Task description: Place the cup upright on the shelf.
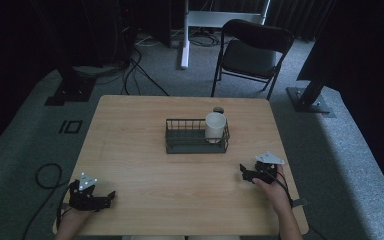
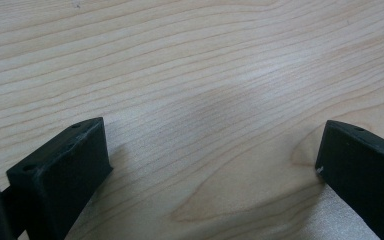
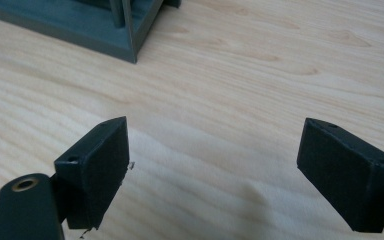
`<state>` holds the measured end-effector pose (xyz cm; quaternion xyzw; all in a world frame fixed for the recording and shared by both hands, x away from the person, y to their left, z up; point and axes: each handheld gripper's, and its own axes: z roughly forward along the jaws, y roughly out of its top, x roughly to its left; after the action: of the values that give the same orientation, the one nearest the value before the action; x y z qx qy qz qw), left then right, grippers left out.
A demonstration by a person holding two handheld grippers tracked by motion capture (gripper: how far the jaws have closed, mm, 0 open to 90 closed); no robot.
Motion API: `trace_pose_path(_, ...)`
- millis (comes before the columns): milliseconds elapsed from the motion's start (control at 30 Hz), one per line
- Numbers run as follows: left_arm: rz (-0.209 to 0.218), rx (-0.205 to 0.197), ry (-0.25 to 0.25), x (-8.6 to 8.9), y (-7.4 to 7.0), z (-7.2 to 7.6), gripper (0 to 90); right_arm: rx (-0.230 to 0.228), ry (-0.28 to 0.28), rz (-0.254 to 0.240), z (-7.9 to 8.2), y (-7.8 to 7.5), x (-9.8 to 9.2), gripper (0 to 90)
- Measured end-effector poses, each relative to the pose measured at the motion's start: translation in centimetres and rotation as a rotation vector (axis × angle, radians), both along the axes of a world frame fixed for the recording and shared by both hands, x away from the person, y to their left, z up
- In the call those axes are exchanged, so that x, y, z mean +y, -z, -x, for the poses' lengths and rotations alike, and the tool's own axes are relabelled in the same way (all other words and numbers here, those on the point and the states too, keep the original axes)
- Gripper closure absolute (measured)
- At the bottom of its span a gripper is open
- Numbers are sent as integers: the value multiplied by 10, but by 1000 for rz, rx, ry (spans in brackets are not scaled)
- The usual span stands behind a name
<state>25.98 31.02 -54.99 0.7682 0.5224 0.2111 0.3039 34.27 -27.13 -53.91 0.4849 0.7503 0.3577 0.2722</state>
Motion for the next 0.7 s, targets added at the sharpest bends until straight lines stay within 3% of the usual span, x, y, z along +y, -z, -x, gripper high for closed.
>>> trace_pose_path(100, 0, 0, 0, 0, 0, 0, 9, 12, -5, 16, 6, 1, -3, 132)
trace_pose_path(400, -1, 0, 1, 0, 0, 0, 9, 36, -3, -7, 24, 2, -15, 129)
trace_pose_path(533, -1, 0, 1, 0, 0, 0, 9, 49, -12, 27, 32, 5, -17, 129)
trace_pose_path(700, -1, 0, 1, 0, 0, 0, 9, 55, 15, -5, 37, 6, -20, 128)
